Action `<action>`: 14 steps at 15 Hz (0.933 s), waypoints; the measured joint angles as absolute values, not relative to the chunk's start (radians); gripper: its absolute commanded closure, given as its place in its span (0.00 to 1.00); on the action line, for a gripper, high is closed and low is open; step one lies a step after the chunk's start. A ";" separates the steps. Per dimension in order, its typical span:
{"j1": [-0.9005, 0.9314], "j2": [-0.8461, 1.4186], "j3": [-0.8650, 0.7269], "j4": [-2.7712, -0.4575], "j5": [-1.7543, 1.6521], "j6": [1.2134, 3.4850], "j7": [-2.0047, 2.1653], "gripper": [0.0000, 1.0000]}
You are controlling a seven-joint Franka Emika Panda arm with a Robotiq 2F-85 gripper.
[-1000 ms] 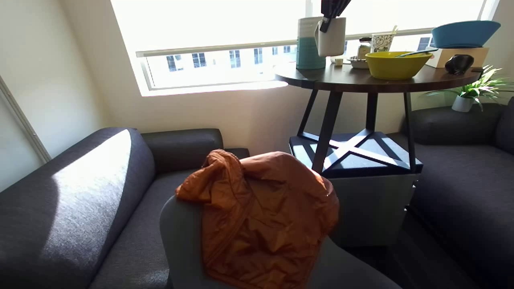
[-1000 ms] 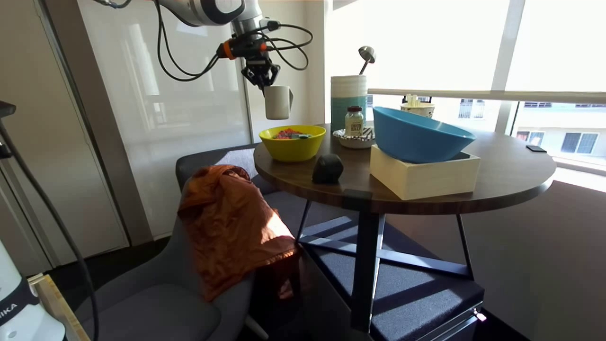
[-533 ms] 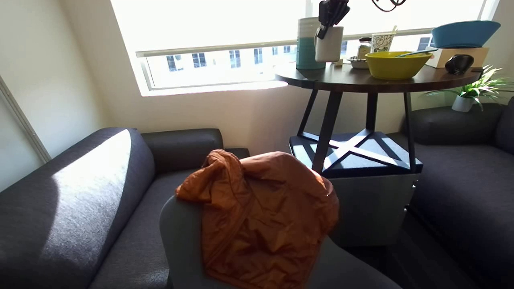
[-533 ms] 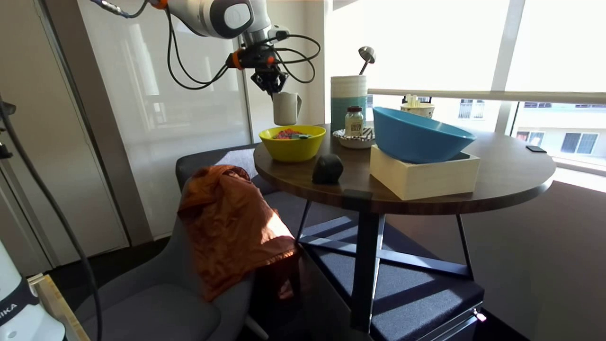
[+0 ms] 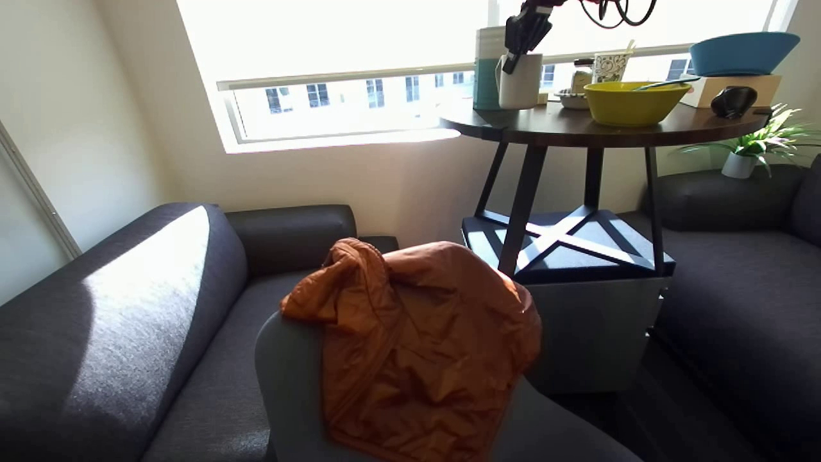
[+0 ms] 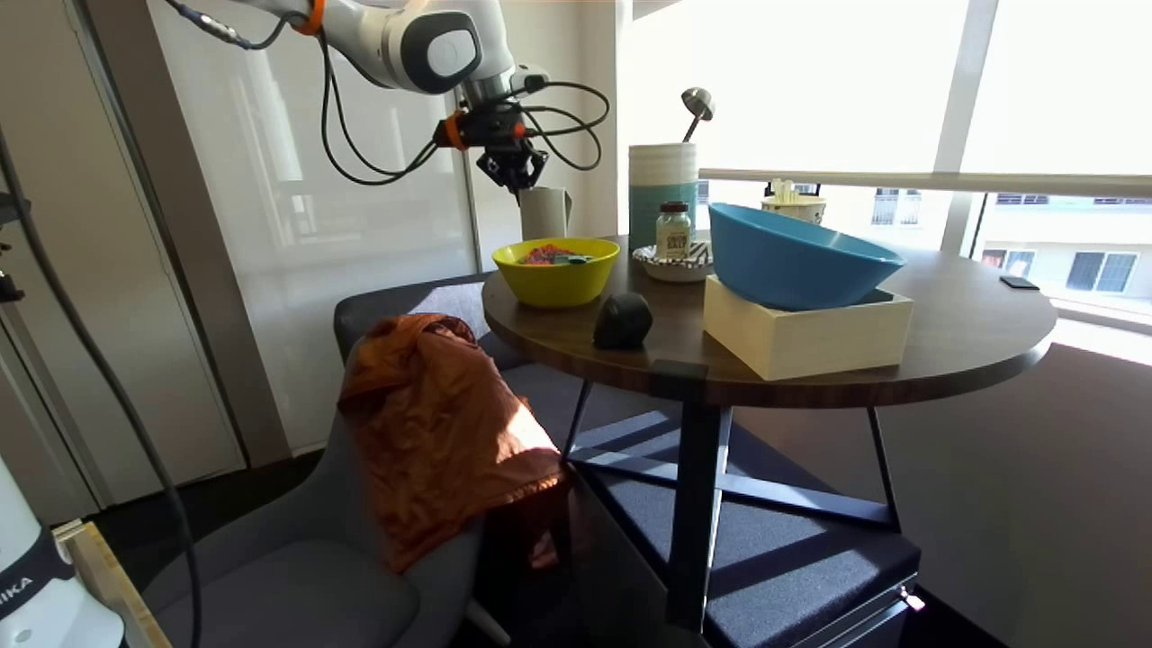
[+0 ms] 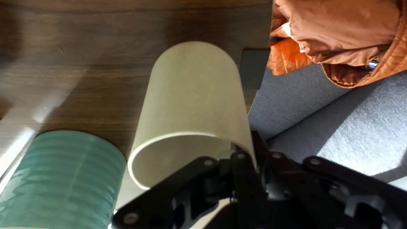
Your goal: Move the white mug cup to the left
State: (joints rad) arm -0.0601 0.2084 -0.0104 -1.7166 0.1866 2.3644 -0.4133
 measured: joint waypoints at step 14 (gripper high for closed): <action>-0.085 0.229 -0.010 -1.731 0.186 2.393 -0.481 0.43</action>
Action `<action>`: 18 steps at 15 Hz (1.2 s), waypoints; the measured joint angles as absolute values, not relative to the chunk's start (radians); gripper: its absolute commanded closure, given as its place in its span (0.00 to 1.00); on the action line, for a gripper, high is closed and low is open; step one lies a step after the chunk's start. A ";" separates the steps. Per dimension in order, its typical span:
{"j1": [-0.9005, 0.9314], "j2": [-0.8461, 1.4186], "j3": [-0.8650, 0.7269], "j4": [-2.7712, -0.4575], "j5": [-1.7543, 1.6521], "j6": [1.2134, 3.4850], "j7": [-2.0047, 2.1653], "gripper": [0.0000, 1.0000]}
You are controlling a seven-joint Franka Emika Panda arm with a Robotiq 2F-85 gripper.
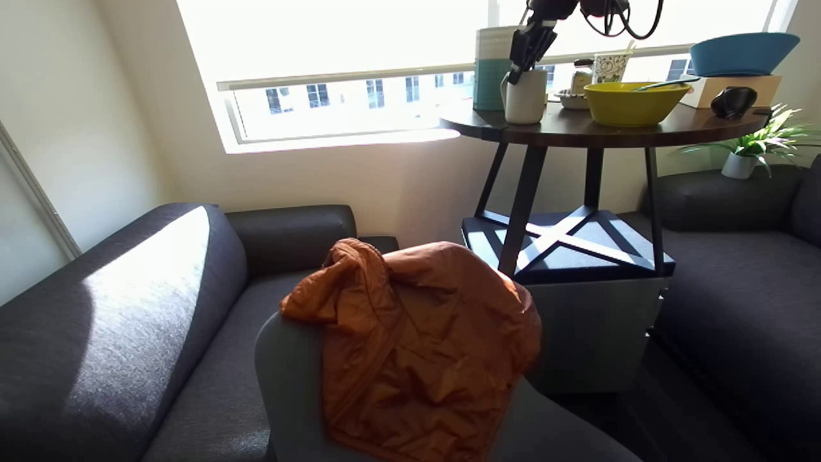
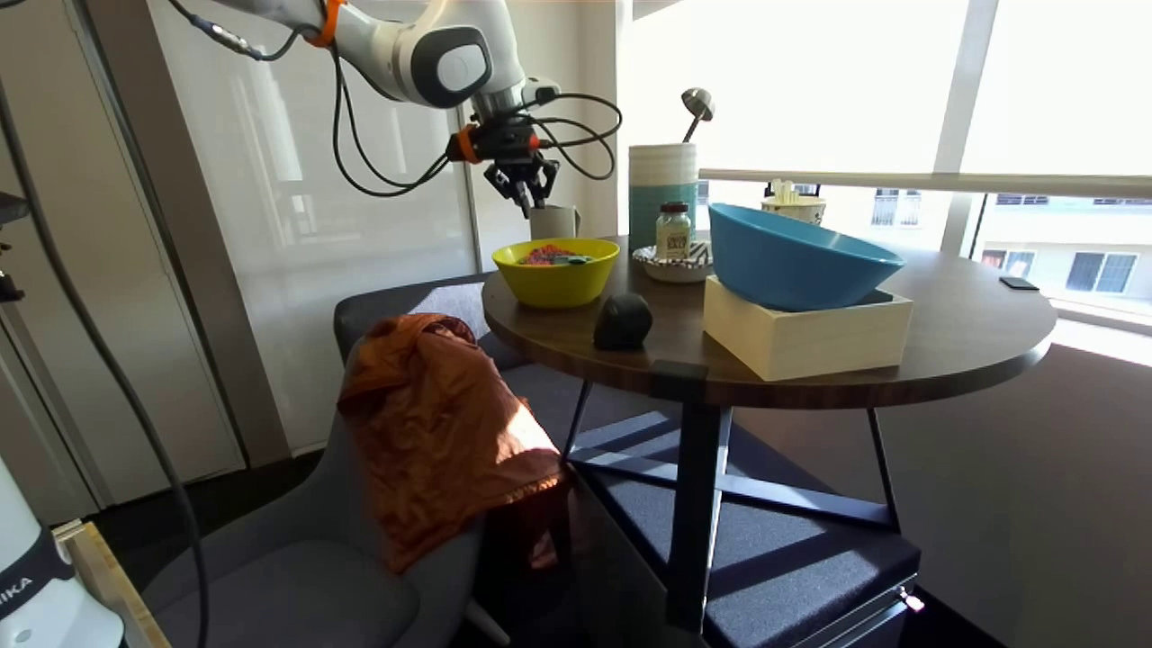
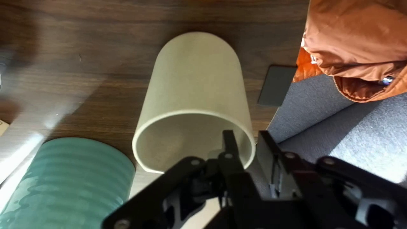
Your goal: Move the white mug cup to the left
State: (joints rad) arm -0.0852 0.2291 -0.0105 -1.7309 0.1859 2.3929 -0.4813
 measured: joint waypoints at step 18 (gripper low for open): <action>-0.152 0.028 -0.108 -1.712 0.406 2.385 -0.414 0.00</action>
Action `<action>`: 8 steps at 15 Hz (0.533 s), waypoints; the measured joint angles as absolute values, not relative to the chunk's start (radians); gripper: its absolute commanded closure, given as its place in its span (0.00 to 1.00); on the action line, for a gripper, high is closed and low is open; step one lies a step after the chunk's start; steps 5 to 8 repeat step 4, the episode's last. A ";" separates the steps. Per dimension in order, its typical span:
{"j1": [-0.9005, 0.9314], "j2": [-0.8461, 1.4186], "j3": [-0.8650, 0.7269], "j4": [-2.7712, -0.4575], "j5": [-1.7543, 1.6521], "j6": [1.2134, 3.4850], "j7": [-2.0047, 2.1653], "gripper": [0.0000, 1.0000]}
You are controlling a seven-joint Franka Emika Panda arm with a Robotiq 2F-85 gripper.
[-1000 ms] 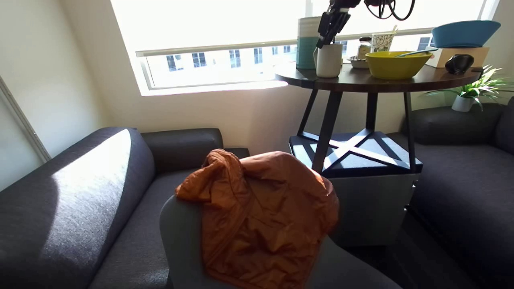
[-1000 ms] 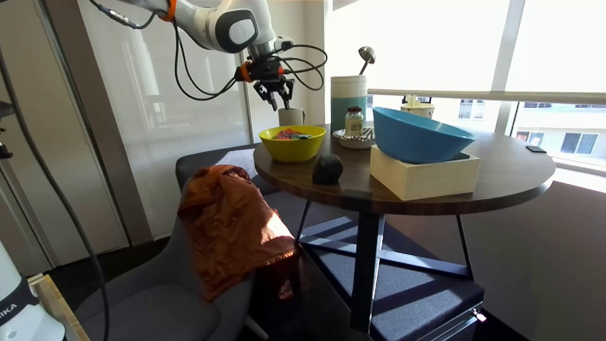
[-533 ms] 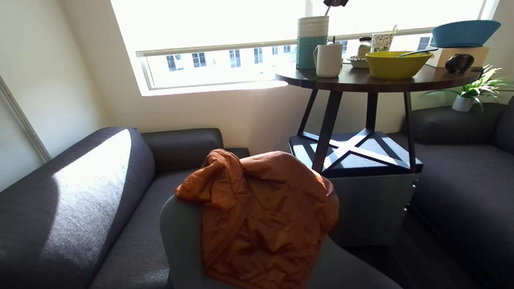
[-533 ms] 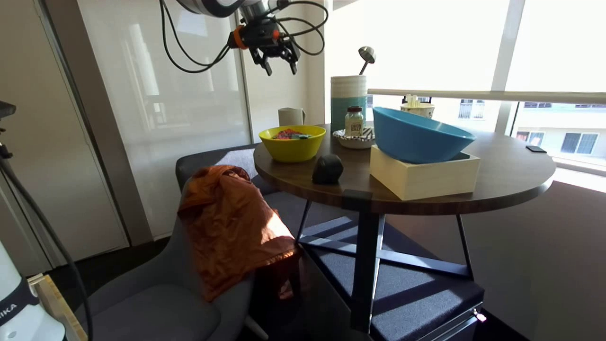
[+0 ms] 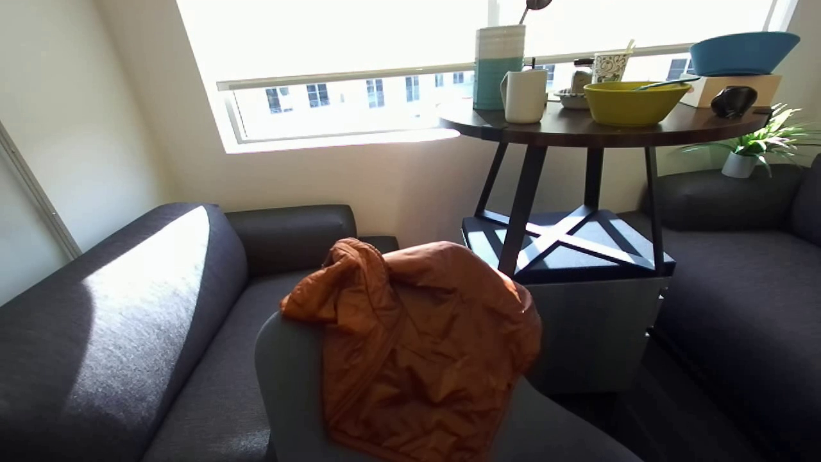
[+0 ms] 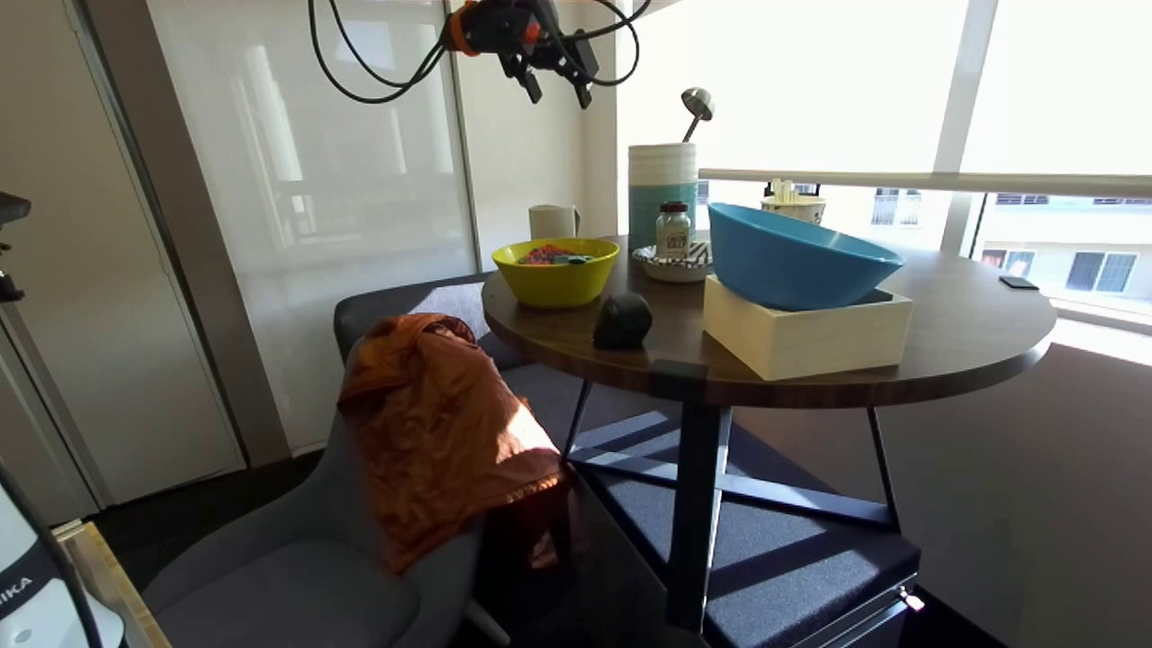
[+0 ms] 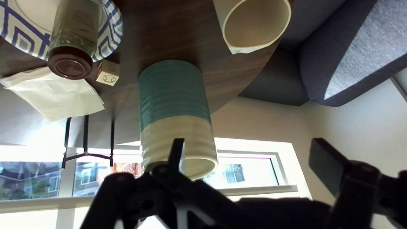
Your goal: Move the white mug cup to the left
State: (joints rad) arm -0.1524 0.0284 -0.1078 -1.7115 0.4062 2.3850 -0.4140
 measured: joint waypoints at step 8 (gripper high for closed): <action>-0.152 0.028 -0.106 -1.712 0.411 2.385 -0.414 0.00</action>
